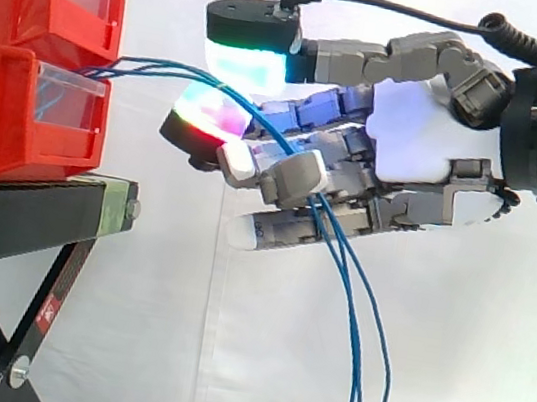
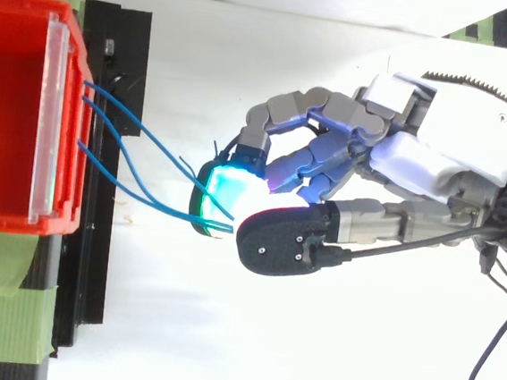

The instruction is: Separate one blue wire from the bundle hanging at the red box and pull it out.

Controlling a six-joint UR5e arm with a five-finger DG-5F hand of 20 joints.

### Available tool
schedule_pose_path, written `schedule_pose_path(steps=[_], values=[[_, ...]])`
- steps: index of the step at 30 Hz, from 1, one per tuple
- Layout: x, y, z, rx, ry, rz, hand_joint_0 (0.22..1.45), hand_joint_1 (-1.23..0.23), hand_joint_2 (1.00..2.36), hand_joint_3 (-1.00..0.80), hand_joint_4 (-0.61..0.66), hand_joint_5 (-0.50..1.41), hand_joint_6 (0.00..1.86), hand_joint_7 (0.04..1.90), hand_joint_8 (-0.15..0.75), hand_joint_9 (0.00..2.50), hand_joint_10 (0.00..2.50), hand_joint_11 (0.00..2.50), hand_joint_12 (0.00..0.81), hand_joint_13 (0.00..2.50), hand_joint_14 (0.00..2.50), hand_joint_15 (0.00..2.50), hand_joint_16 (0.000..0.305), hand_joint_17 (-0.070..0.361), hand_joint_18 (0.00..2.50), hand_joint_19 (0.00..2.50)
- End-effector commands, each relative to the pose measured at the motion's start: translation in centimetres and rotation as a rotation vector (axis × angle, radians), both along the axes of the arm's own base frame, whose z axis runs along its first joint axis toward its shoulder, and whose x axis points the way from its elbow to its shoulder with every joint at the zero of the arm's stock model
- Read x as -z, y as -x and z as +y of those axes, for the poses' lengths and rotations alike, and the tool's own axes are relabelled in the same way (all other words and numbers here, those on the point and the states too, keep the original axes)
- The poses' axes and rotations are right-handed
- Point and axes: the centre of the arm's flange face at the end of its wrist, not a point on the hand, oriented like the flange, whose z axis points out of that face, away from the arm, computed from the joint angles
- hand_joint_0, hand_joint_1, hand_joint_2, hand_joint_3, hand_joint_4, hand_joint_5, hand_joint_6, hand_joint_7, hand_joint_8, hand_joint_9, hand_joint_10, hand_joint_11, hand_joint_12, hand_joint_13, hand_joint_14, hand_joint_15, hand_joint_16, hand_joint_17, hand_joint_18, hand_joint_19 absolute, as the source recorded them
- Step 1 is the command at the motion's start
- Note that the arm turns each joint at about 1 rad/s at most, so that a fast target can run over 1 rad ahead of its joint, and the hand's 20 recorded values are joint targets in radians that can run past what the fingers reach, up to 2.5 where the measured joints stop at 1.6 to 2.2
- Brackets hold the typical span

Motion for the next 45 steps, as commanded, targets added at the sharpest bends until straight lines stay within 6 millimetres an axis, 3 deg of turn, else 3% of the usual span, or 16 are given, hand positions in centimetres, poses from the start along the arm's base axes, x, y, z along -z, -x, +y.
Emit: schedule_pose_path(steps=[1, 18, 35, 45], values=[[-0.01, 0.0, -0.03, 0.002, 0.0, -0.001, 0.7, -0.95, 1.03, -0.16, 0.26, -0.27, 0.88, 1.11, 0.315, 0.67, 0.02, 1.07, 0.343, 1.21, 0.02, 1.43, 0.057, 0.128, 0.56, 0.34], [-0.01, 0.0, -0.03, 0.002, 0.0, -0.001, 0.7, -1.0, 1.01, -0.4, 0.28, -0.28, 0.87, 1.1, 0.316, 0.61, 0.02, 1.04, 0.343, 1.18, 0.02, 1.42, 0.058, 0.131, 0.56, 0.35], [0.07, 0.05, -0.04, 0.0, 0.002, 0.003, 0.56, -0.82, 1.01, -0.4, 0.3, -0.27, 0.86, 1.09, 0.345, 0.68, 0.02, 1.04, 0.355, 1.22, 0.01, 1.44, 0.061, 0.136, 0.53, 0.42], [0.03, 0.1, -0.17, 0.004, 0.174, 0.063, 0.54, -0.8, 1.0, -0.49, 0.3, -0.27, 0.84, 1.1, 0.35, 0.69, 0.02, 1.04, 0.374, 1.22, 0.01, 1.43, 0.063, 0.141, 0.53, 0.42]])
